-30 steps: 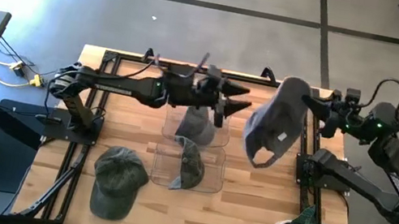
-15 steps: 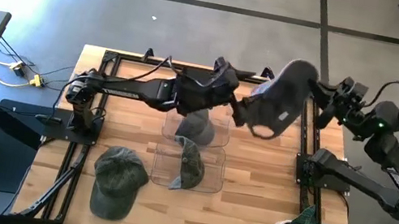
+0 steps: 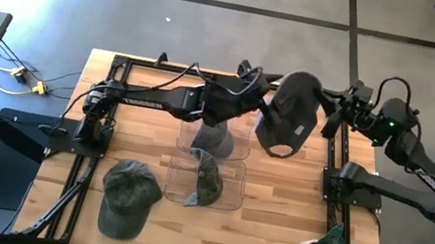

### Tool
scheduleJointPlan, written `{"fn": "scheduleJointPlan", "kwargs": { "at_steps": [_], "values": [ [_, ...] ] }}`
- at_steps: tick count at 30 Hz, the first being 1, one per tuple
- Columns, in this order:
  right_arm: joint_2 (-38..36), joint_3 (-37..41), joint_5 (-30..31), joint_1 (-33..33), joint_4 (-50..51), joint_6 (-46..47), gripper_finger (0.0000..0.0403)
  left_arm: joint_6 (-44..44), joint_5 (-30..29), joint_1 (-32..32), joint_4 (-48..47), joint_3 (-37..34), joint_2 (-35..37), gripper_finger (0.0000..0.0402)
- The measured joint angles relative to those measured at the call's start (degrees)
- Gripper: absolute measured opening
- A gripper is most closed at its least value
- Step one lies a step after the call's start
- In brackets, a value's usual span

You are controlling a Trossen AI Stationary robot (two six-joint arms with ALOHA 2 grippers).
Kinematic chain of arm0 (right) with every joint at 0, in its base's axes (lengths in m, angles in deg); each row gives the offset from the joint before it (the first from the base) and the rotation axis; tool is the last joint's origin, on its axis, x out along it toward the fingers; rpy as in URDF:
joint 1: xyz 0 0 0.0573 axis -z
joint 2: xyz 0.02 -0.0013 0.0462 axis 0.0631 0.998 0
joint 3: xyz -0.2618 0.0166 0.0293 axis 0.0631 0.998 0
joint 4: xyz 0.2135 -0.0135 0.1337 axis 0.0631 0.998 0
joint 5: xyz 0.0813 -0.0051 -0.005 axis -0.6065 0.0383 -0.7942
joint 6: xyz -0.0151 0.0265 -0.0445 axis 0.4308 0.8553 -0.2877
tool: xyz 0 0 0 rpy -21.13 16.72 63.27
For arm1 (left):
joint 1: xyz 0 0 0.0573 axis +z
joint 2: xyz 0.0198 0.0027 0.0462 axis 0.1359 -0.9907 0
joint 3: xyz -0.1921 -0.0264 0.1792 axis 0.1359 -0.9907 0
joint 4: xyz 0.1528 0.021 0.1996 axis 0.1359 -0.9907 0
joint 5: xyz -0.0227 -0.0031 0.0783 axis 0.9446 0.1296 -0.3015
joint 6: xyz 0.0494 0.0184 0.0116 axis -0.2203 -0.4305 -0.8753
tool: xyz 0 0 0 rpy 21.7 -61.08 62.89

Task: Pick & Place hat
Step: Put the gray cap into the top transparent bin

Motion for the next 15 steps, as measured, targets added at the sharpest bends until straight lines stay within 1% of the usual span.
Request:
{"fn": "scheduleJointPlan", "kwargs": {
  "at_steps": [3, 6, 10, 13, 14, 15],
  "values": [
    [0.07, -0.02, 0.04, -1.78, 0.36, -0.26, 0.0017, 2.59, -0.56, 0.01, -1.53, 0.04, -0.48, 0.0219],
    [-0.05, 0.0, 0.03, -3.49, 1.58, -1.2, 0.0014, 4.51, 1.67, 0.03, -2.25, -0.17, -0.9, 0.0177],
    [-0.65, -0.07, -0.09, -5.3, 2.53, -1.47, 0.0009, 5.72, 3.56, 0.05, -2.53, -0.11, -0.61, 0.01],
    [-0.93, -0.07, -0.04, -6.32, 3.12, -1.53, 0.0019, 6.01, 3.86, 0.19, -3.54, -0.1, -0.56, 0.0034],
    [-1.08, -0.07, -0.26, -6.5, 3.32, -1.54, 0.0025, 5.99, 4.0, 0.25, -3.6, -0.08, -0.51, 0.0018],
    [-1.29, -0.07, -0.4, -6.65, 3.66, -1.53, 0.0031, 6.0, 4.24, 0.25, -3.72, -0.07, -0.5, 0.001]
  ]
}}
